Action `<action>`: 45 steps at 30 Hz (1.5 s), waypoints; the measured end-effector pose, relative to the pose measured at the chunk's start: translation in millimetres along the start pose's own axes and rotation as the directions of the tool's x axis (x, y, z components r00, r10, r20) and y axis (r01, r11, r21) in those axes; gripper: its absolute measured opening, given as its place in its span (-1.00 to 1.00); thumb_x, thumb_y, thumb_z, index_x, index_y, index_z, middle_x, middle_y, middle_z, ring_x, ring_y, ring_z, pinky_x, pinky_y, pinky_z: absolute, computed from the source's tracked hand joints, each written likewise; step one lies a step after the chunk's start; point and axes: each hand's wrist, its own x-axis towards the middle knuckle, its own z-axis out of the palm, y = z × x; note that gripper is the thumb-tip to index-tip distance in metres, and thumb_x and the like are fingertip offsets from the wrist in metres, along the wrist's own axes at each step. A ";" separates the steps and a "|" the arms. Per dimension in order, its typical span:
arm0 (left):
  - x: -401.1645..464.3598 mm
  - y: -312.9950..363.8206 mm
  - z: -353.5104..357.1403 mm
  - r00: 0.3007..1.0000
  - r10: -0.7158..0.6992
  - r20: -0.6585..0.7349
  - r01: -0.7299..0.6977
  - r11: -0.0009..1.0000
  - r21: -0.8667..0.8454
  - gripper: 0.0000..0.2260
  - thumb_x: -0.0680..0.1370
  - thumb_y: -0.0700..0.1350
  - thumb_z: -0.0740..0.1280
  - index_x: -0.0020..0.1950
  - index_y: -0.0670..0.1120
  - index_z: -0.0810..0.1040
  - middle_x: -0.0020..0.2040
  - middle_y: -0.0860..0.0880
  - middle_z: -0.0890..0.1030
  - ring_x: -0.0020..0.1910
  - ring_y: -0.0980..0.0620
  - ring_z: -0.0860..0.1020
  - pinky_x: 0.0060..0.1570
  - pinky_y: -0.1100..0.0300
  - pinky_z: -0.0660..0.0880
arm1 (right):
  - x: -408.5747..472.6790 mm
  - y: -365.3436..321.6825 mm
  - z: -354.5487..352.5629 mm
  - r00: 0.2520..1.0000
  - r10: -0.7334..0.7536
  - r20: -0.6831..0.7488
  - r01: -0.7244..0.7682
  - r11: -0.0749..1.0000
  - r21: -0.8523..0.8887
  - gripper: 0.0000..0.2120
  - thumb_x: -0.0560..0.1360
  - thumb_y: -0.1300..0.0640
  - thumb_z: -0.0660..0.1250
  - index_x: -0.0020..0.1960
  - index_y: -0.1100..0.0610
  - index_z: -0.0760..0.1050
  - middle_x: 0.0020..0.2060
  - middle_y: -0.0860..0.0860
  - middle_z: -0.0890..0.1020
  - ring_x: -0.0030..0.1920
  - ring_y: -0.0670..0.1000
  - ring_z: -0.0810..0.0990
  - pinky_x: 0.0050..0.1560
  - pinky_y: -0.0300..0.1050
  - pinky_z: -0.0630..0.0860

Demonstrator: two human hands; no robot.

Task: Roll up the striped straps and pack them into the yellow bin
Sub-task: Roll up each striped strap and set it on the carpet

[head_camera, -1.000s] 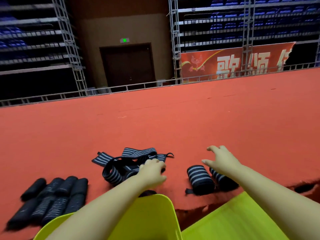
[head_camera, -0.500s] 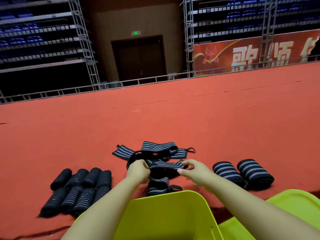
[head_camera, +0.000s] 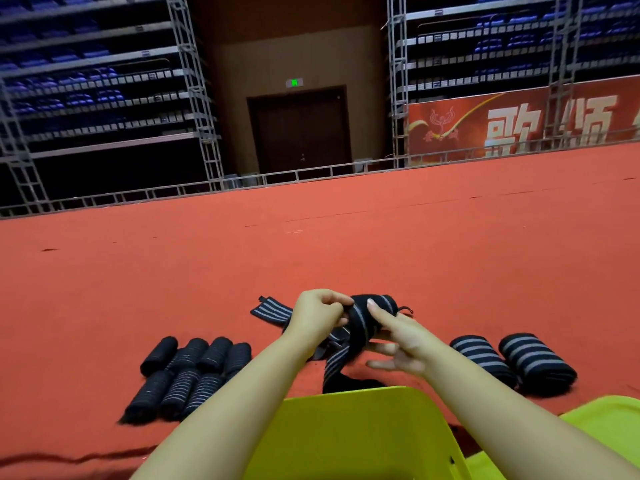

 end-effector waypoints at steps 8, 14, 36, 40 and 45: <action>-20.2 11.6 -28.9 0.980 -0.035 0.196 0.085 0.963 -0.257 -0.64 0.50 -0.44 0.09 0.00 -0.10 0.58 -0.01 -0.06 0.67 0.04 0.01 0.64 0.05 0.11 0.56 | -28.7 -34.4 14.6 0.977 -0.148 -0.155 0.181 0.957 0.227 -0.76 0.46 0.41 0.31 -0.01 0.12 0.42 -0.22 0.09 0.59 -0.25 0.06 0.56 -0.22 -0.03 0.49; -32.7 -10.7 -42.6 0.958 -0.093 0.271 0.117 0.990 -0.073 -0.49 0.36 -0.18 0.38 0.29 0.07 0.41 0.23 0.00 0.54 0.19 0.04 0.54 0.12 0.05 0.44 | -60.7 -59.0 28.2 0.937 -0.348 0.015 0.329 0.898 0.293 -0.77 0.47 0.40 0.27 -0.02 0.10 0.42 -0.25 0.07 0.57 -0.27 0.07 0.57 -0.07 0.14 0.49; -197.0 -9.7 -63.4 0.994 -0.075 0.085 0.095 0.960 -0.265 -0.72 0.49 -0.45 0.30 0.00 -0.12 0.66 -0.06 -0.15 0.68 -0.11 -0.05 0.65 -0.10 0.02 0.54 | -193.6 45.7 22.5 0.843 -0.528 0.108 0.533 0.846 -0.024 -0.68 0.32 0.53 0.37 -0.10 0.16 0.48 -0.26 0.02 0.59 -0.17 0.00 0.54 -0.18 -0.14 0.48; -218.1 -42.3 -63.7 0.984 -0.161 0.079 0.171 0.975 -0.138 -0.57 0.46 -0.50 0.23 -0.06 -0.02 0.71 -0.05 -0.09 0.71 -0.05 -0.04 0.67 -0.03 0.04 0.60 | -198.4 53.4 36.3 0.762 -0.620 0.184 0.633 0.658 -0.408 -0.57 0.33 0.57 0.29 -0.16 0.02 0.51 -0.19 -0.05 0.62 -0.19 -0.17 0.56 -0.16 -0.34 0.47; -224.8 -54.2 -71.6 0.961 -0.260 0.090 0.265 0.963 -0.041 -0.54 0.40 -0.44 0.17 -0.02 0.04 0.67 0.07 0.00 0.68 0.06 0.14 0.62 -0.07 0.24 0.46 | -201.6 68.8 54.5 0.613 -0.753 0.240 0.710 0.390 -0.587 -0.40 0.23 0.57 0.21 -0.17 -0.17 0.45 -0.01 -0.39 0.60 0.08 -0.33 0.54 0.05 -0.49 0.40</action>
